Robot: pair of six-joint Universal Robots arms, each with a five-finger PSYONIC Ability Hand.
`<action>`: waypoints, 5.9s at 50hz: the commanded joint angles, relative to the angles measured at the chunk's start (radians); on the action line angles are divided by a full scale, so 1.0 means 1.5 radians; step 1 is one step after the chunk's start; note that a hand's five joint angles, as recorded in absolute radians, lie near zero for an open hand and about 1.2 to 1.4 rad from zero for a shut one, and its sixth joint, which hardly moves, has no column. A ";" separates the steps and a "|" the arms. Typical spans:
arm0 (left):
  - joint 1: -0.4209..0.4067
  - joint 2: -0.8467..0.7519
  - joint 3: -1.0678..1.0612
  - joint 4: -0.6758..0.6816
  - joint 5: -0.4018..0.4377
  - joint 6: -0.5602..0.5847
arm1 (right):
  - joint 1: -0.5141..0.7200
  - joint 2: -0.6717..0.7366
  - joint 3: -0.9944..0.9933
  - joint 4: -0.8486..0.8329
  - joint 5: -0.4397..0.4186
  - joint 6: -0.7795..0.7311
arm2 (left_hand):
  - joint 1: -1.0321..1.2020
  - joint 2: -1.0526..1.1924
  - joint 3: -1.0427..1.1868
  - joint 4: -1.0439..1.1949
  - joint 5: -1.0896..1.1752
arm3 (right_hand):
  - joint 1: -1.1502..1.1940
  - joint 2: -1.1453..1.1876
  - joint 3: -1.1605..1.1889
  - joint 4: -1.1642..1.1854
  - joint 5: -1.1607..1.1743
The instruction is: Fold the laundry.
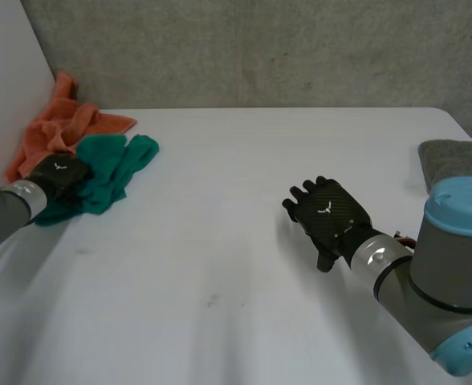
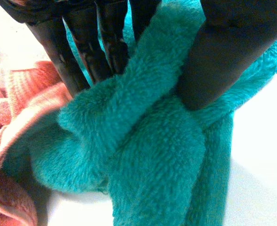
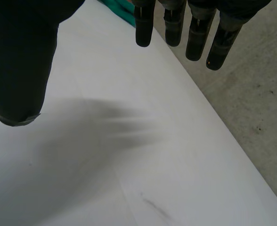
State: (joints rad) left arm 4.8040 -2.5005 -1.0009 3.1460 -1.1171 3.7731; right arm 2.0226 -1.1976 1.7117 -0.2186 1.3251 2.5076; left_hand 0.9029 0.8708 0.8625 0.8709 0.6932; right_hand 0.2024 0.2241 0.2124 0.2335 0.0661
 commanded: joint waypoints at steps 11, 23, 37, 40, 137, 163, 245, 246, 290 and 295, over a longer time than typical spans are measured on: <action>-0.260 0.408 -0.294 0.216 -0.082 -0.285 | -0.063 -0.061 0.023 -0.017 0.022 0.011 | 0.329 0.350 0.356 0.350 0.352 | -0.019 -0.033 -0.025 -0.039 -0.044; -0.530 0.373 -0.393 0.101 -0.082 -0.330 | -0.095 -0.070 0.002 -0.014 0.090 0.021 | -0.483 -0.462 -0.456 -0.462 -0.460 | -0.019 -0.033 -0.025 -0.039 -0.044; -0.377 0.395 -0.352 0.071 -0.239 -0.326 | -0.086 -0.071 -0.007 0.015 0.081 0.014 | -0.471 -0.450 -0.444 -0.450 -0.448 | -0.019 -0.033 -0.025 -0.039 -0.044; -0.369 0.401 -0.358 0.059 -0.243 -0.325 | -0.082 -0.071 -0.018 0.055 0.079 0.013 | -0.467 -0.446 -0.440 -0.446 -0.444 | -0.019 -0.033 -0.025 -0.039 -0.044; -0.436 0.714 -0.363 0.004 -0.233 -0.031 | -0.007 0.494 -0.785 0.662 -0.367 0.116 | 0.329 0.350 0.356 0.350 0.352 | -0.019 -0.033 -0.025 -0.039 -0.044; -0.349 0.511 -0.058 0.255 -0.246 -0.035 | -0.059 0.232 -0.999 0.292 -0.030 0.354 | 0.329 0.350 0.356 0.350 0.352 | 0.796 0.781 0.789 0.775 0.770; -0.341 0.478 -0.550 0.262 -0.238 -0.040 | -0.166 0.365 -0.532 0.393 0.011 -0.200 | 0.310 0.331 0.337 0.331 0.333 | 0.784 0.769 0.777 0.763 0.758; -0.341 0.478 -0.550 0.262 -0.239 -0.041 | -0.171 0.358 -0.533 0.387 0.010 -0.185 | 0.310 0.331 0.337 0.331 0.333 | 0.796 0.781 0.789 0.775 0.770; -0.332 0.529 -0.567 0.226 -0.238 -0.040 | -0.247 0.208 -0.311 0.375 -0.070 -0.059 | 0.235 0.257 0.262 0.257 0.259 | 0.395 0.381 0.389 0.374 0.370; -0.334 0.529 -0.573 0.220 -0.238 -0.039 | -0.245 0.204 -0.302 0.370 -0.075 -0.059 | 0.214 0.235 0.241 0.235 0.237 | 0.796 0.781 0.789 0.775 0.770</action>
State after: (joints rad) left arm 4.3050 -1.7080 -1.8509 3.4843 -1.4735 3.7129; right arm 1.6517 -0.8816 1.2460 0.3451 1.2195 2.4197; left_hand 1.1315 1.0931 1.0944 1.0946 0.9489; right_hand 0.7130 0.8452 0.8355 0.8193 0.6425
